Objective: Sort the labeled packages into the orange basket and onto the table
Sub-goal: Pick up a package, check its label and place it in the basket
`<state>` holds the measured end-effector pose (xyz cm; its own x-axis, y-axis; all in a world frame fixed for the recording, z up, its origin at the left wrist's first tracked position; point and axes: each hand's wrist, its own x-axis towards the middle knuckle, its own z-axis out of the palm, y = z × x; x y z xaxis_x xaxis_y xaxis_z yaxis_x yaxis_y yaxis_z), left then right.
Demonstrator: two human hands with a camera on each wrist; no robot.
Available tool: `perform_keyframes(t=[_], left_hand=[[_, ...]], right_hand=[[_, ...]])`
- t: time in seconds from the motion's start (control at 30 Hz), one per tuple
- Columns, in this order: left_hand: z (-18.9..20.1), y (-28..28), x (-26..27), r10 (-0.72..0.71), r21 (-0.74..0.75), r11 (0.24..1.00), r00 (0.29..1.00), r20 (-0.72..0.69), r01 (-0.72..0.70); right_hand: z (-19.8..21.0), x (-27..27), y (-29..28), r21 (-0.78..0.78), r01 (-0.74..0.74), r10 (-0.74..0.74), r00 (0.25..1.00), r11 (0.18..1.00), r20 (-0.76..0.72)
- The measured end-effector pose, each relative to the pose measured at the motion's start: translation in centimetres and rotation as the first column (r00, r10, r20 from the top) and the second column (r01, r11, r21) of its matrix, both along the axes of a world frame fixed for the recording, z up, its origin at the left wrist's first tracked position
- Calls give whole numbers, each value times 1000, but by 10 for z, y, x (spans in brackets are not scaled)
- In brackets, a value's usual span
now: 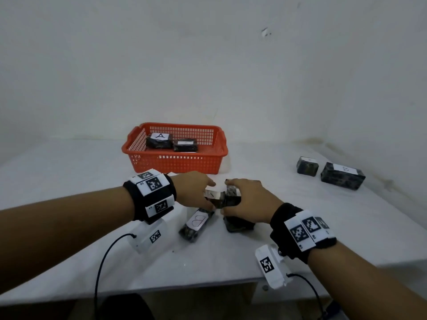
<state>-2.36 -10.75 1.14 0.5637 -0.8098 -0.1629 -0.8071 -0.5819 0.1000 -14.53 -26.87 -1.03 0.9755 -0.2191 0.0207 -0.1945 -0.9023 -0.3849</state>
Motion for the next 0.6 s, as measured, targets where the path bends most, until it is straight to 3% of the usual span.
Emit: perform_keyframes(t=[0.5, 0.6], left_hand=[[-20, 3, 11, -1, -147, 989, 999, 40, 7], [-16, 3, 15, -9, -248, 969, 1000, 23, 14]], right_hand=[[-7, 28, 19, -222, 46, -55, 998, 974, -32], [-7, 29, 17, -149, 51, -48, 998, 987, 27]])
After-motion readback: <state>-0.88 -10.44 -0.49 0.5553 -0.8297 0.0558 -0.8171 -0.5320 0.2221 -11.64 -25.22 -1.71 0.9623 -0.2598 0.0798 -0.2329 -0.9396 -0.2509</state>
